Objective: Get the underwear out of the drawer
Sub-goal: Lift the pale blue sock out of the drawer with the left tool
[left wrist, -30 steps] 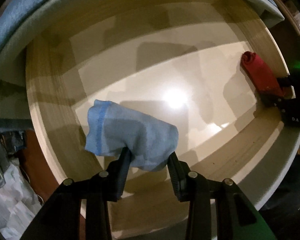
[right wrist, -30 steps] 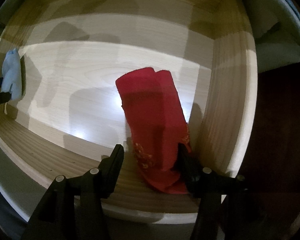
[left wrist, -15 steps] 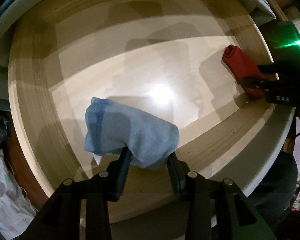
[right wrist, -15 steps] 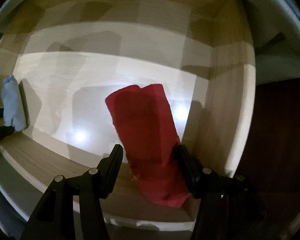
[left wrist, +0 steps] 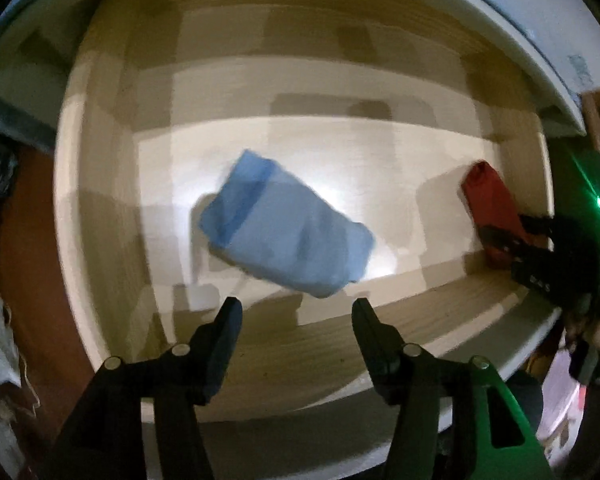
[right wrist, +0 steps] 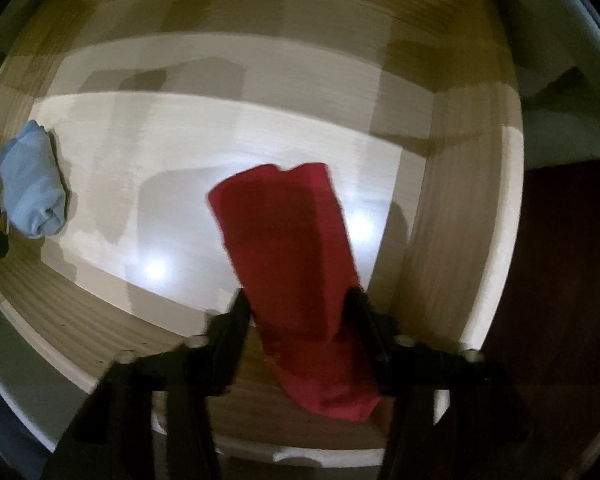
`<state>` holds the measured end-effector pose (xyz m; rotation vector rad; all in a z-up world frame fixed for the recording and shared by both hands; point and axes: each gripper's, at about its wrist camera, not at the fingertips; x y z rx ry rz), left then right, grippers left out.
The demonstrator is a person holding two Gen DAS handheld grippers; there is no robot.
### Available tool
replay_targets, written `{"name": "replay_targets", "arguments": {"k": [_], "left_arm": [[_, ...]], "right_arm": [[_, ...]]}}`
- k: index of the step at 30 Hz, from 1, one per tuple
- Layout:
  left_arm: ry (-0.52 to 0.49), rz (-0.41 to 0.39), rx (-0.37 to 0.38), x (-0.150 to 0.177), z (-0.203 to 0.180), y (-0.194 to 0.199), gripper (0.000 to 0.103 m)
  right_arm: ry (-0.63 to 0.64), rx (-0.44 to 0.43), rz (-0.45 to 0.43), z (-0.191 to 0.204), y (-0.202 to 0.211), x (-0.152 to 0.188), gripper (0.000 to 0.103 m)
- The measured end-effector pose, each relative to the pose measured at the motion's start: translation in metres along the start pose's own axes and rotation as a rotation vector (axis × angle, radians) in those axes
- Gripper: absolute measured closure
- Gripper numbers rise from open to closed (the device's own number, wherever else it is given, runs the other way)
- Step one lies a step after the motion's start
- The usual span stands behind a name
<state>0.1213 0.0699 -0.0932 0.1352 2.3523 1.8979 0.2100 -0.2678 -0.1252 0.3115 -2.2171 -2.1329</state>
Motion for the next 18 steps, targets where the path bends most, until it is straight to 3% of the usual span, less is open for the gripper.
{"name": "replay_targets", "arguments": {"k": [5, 9, 12, 14, 18], "left_arm": [[0.121, -0.021, 0.011, -0.006, -0.002, -0.007, 0.045], [0.239, -0.085, 0.052, -0.01, 0.0, 0.001, 0.045], [0.282, -0.142, 0.033, -0.012, -0.002, 0.006, 0.044], [0.276, -0.137, -0.006, -0.015, -0.006, -0.001, 0.044], [0.255, -0.066, -0.061, -0.019, -0.008, -0.018, 0.044]], "right_arm": [[-0.047, -0.031, -0.014, 0.0, 0.005, 0.005, 0.069], [-0.037, -0.026, -0.019, 0.007, 0.008, 0.001, 0.069], [-0.021, -0.018, -0.022, 0.009, 0.006, 0.002, 0.069], [-0.013, -0.014, -0.025, 0.007, 0.007, 0.021, 0.068], [-0.013, -0.017, -0.028, 0.015, 0.016, 0.022, 0.068]]}}
Point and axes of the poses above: each gripper's, at about its wrist camera, not at the fingertips, and y roughly against the way its jaws point, z to its left, x to its underside, and after that the axes turned 7 degrees about -z, right-handed
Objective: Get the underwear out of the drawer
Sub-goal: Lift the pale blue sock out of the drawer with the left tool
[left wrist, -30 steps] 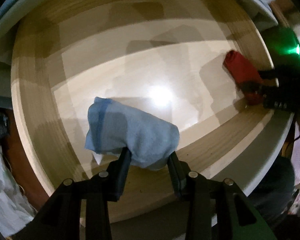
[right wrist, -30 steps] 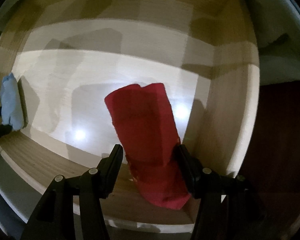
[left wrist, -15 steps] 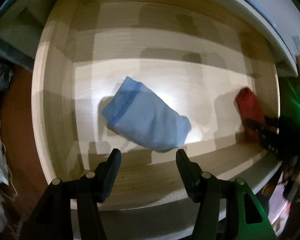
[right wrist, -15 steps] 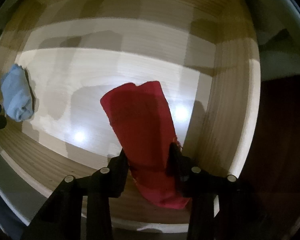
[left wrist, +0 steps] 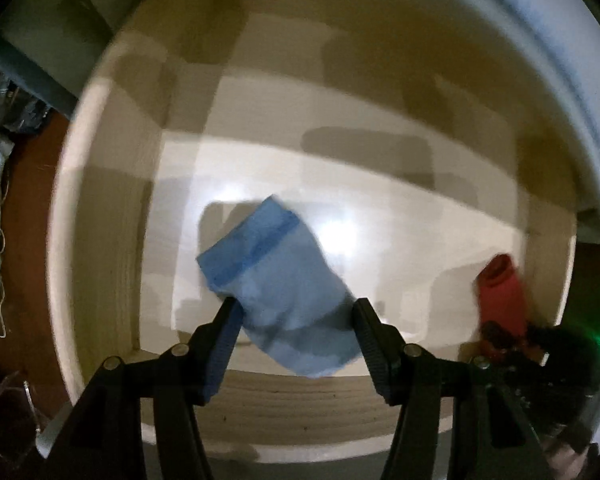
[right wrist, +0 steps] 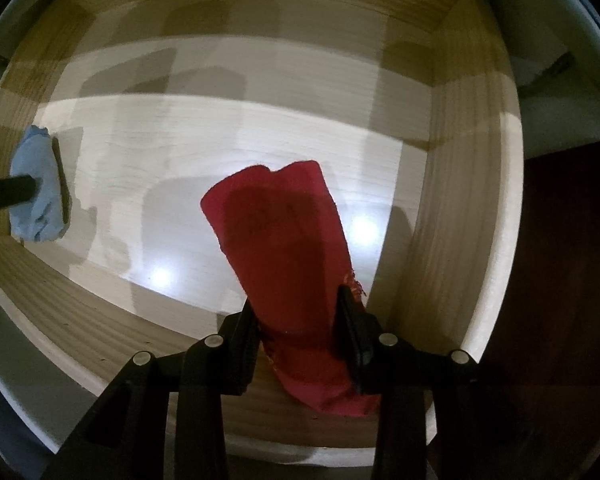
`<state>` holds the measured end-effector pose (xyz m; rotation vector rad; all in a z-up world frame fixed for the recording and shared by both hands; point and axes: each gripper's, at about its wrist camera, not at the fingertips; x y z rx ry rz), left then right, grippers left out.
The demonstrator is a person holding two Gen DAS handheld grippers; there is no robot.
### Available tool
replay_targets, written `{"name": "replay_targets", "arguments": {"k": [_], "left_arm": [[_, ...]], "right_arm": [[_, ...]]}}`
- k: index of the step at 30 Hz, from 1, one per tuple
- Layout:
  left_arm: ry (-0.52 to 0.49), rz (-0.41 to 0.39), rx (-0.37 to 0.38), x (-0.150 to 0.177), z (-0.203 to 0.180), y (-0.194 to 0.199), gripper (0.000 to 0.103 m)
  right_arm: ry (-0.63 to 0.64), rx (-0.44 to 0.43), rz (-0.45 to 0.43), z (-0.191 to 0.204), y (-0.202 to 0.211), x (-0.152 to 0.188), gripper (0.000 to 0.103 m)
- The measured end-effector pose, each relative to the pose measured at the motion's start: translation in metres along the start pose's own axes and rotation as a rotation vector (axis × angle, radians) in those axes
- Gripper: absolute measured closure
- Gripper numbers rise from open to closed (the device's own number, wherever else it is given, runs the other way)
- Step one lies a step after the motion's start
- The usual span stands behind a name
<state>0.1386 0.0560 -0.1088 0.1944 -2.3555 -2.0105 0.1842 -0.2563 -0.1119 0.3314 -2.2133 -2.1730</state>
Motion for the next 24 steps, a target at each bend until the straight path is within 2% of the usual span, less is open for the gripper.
{"name": "replay_targets", "arguments": {"k": [4, 7, 9, 10, 15, 18, 24], "left_arm": [[-0.033, 0.033, -0.008, -0.002, -0.002, -0.009, 0.044], [-0.08, 0.056, -0.023, -0.002, -0.004, -0.015, 0.042], [-0.091, 0.091, -0.033, 0.0, -0.003, -0.022, 0.042], [-0.09, 0.12, -0.044, 0.001, -0.001, -0.027, 0.046], [-0.156, 0.138, -0.117, 0.002, -0.005, -0.029, 0.046], [-0.183, 0.124, -0.153, 0.001, -0.006, -0.027, 0.055], [-0.201, 0.108, -0.131, 0.003, -0.002, -0.021, 0.061]], "right_arm": [[0.004, 0.001, 0.001, 0.003, 0.002, 0.0, 0.068], [0.005, -0.001, 0.003, -0.012, 0.006, -0.001, 0.068], [0.004, -0.001, 0.007, -0.015, 0.008, -0.002, 0.068], [0.002, -0.001, 0.007, -0.016, 0.009, -0.003, 0.067], [-0.011, 0.0, 0.017, -0.014, 0.008, -0.012, 0.066], [-0.016, 0.002, 0.023, -0.018, -0.005, -0.018, 0.066], [-0.027, 0.014, 0.047, -0.005, -0.021, -0.027, 0.066]]}}
Point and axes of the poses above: each gripper's, at about its wrist camera, not at the fingertips, and y roughly against the way its jaws point, z to its left, x to its underside, and after that the axes turned 7 degrees about -z, right-handed
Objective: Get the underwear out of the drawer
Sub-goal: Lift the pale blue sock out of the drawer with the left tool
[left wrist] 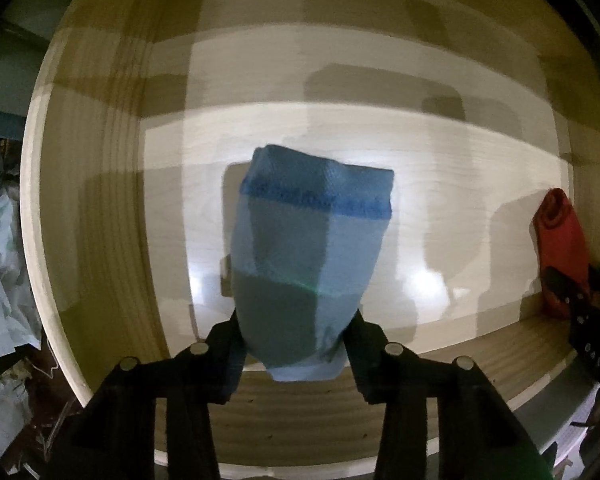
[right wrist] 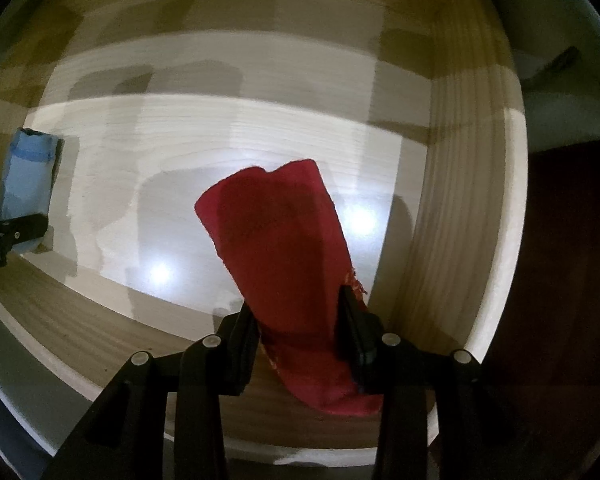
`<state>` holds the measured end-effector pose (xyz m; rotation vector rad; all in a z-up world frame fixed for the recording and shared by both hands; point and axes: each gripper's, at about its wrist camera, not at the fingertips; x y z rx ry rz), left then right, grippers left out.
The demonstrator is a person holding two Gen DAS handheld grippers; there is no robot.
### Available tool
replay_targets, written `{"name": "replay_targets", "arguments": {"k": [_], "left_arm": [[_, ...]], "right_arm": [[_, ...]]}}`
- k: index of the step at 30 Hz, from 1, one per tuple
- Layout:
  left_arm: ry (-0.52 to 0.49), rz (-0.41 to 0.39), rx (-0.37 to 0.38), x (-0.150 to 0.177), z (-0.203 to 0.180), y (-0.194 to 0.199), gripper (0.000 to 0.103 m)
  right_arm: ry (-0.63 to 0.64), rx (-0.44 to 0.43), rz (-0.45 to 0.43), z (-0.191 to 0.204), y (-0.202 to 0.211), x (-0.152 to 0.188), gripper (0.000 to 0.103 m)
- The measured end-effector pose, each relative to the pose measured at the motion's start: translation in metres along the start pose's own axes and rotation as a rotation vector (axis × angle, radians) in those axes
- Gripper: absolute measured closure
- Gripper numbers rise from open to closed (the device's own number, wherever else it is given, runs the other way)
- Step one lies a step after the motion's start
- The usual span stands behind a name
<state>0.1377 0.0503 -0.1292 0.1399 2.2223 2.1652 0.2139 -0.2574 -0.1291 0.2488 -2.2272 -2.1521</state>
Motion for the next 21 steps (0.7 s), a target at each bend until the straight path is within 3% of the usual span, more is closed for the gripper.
{"name": "replay_targets", "arguments": {"k": [12, 21], "left_arm": [[-0.07, -0.122, -0.03, 0.025, 0.002, 0.035, 0.065], [-0.11, -0.24, -0.042, 0.047, 0.005, 0.078, 0.065]], "right_arm": [[0.036, 0.022, 0.032, 0.011, -0.011, -0.02, 0.064], [0.026, 0.025, 0.019, 0.013, -0.008, -0.02, 0.07]]}}
Point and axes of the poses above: each gripper's, at about its wrist camera, not at the fingertips, and y roughly against the way its jaws point, z to its left, x to its underside, and after that the axes turned 7 degrees about -z, right-handed
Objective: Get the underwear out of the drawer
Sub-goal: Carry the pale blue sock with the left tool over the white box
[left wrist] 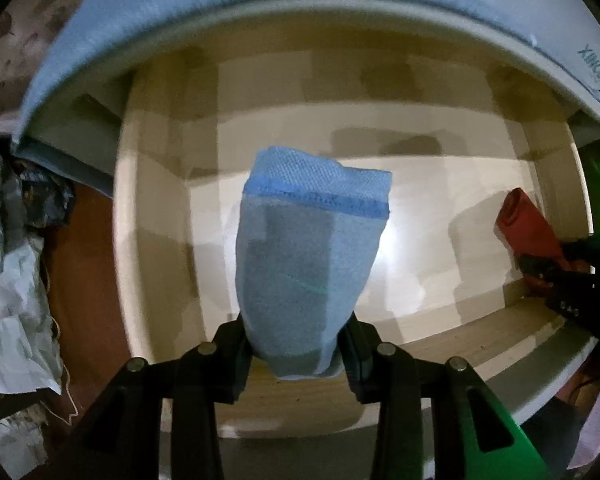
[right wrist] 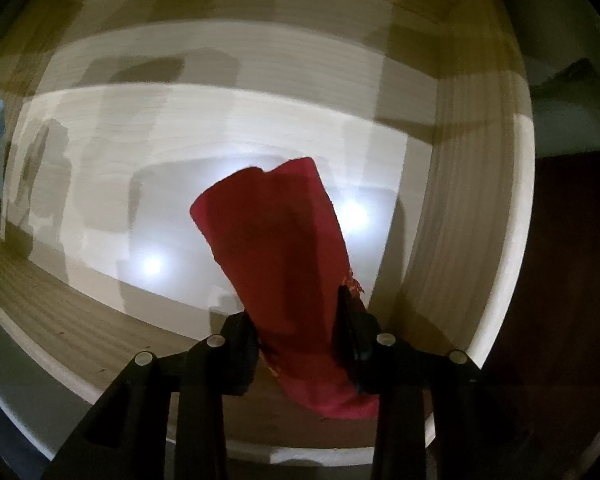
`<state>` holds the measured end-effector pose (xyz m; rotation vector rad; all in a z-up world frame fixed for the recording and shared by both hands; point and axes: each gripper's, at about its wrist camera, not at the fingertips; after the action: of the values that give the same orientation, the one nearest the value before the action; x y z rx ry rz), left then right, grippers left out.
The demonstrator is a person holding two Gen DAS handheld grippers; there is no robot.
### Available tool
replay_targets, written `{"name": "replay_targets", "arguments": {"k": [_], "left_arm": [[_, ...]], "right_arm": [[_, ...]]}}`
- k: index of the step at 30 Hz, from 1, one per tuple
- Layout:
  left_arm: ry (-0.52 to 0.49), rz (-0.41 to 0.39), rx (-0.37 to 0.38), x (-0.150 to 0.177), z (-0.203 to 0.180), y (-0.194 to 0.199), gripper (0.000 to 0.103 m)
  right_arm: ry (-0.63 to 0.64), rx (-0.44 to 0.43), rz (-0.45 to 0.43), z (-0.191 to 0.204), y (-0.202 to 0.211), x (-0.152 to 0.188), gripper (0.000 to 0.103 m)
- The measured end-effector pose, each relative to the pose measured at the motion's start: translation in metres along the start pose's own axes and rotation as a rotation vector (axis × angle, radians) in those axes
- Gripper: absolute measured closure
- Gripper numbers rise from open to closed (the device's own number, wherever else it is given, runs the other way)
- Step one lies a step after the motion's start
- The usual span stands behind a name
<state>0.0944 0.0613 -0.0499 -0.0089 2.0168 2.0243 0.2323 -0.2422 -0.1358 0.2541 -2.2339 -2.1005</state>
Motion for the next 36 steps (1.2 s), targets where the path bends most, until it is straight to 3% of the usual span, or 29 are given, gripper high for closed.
{"name": "replay_targets", "arguments": {"k": [5, 13, 22, 30, 36], "left_arm": [[-0.025, -0.098, -0.043, 0.008, -0.02, 0.028, 0.065], [-0.056, -0.229, -0.081, -0.008, -0.019, 0.066, 0.065], [-0.041, -0.386, 0.031, -0.03, -0.005, 0.145, 0.065], [-0.026, -0.585, 0.003, -0.082, 0.0, 0.221, 0.065], [-0.057, -0.585, -0.02, -0.133, -0.023, 0.215, 0.065]], "right_arm": [[-0.009, 0.002, -0.015, 0.002, 0.004, 0.003, 0.07], [-0.009, -0.001, -0.026, -0.01, 0.006, 0.01, 0.07], [-0.011, -0.001, -0.035, -0.005, 0.011, 0.023, 0.07], [-0.008, 0.013, -0.042, -0.001, 0.013, 0.028, 0.07], [-0.033, 0.005, -0.048, -0.001, 0.014, 0.031, 0.071]]}}
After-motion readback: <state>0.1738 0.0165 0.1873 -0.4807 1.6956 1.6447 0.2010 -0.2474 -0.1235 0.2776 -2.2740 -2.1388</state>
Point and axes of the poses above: each gripper's, at about its wrist camera, not at the fingertips, and y roughly against the way its jaws point, z to its left, x to its underside, and after that the axes turned 7 degrees about -z, right-handed
